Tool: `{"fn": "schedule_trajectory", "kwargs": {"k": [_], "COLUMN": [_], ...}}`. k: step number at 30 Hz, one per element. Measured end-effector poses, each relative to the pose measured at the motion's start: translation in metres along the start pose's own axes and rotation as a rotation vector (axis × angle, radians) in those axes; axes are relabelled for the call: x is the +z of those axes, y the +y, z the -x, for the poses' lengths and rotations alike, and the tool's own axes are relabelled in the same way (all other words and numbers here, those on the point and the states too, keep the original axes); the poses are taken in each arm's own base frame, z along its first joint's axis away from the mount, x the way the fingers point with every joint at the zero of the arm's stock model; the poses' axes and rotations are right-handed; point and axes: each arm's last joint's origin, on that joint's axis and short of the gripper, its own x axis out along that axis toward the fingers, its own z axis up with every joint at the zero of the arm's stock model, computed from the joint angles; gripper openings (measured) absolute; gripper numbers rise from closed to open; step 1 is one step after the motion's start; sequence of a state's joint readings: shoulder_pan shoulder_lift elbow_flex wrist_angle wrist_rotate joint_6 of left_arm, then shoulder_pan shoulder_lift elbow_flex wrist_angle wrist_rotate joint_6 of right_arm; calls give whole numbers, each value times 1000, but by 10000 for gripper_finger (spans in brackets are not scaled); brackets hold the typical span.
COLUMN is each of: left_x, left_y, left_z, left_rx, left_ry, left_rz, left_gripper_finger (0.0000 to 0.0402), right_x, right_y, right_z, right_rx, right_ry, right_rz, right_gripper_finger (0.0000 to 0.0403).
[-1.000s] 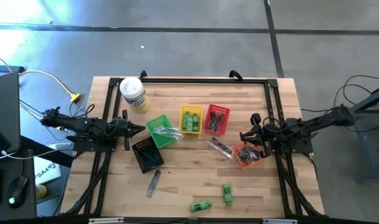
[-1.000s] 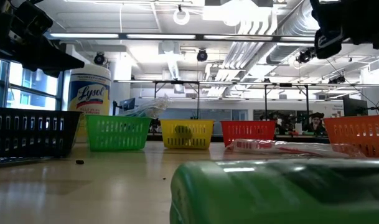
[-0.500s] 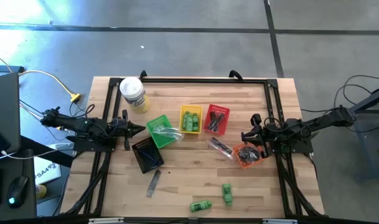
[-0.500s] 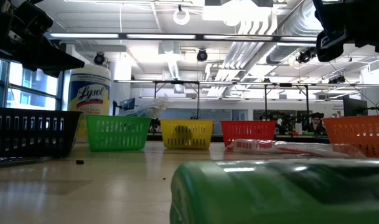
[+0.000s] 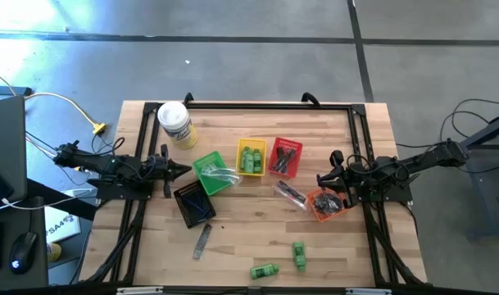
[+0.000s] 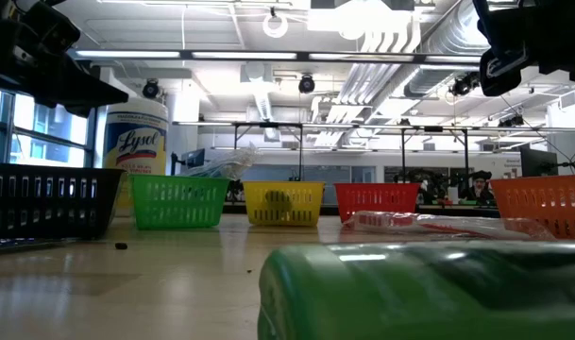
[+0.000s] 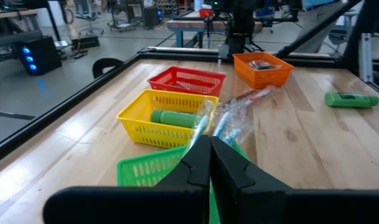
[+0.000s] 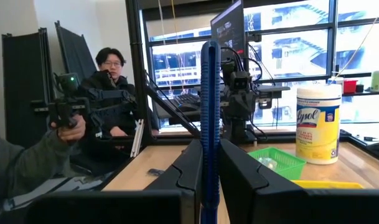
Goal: Pick & Place Travel size toiletries
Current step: Put the blue razor into the black bin
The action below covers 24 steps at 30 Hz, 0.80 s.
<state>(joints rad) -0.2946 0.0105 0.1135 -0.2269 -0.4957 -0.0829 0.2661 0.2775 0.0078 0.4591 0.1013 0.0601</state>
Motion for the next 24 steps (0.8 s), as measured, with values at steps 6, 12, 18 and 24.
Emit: {"fn": "schedule_trajectory", "kwargs": {"k": [6,12,18,24], "left_x": [1,4,16,28], "left_y": [2,1,-1,-6], "left_z": [0,0,1,-3], "left_rx": [65,48,-31,-86], "left_ry": [-13,-43,-151,-244], "left_rz": [-4,41,73,42], "left_gripper_finger": [0,0,0,0], "right_x": [0,0,8,23], "right_y": [-1,-1,0,3], "right_z": [0,-1,-9,-32], "right_rx": [-26,-45,-56,-57], "right_ry": [-1,-4,-23,20], "right_rz": [-7,-20,-20,7], "right_gripper_finger": [36,36,30,30]}}
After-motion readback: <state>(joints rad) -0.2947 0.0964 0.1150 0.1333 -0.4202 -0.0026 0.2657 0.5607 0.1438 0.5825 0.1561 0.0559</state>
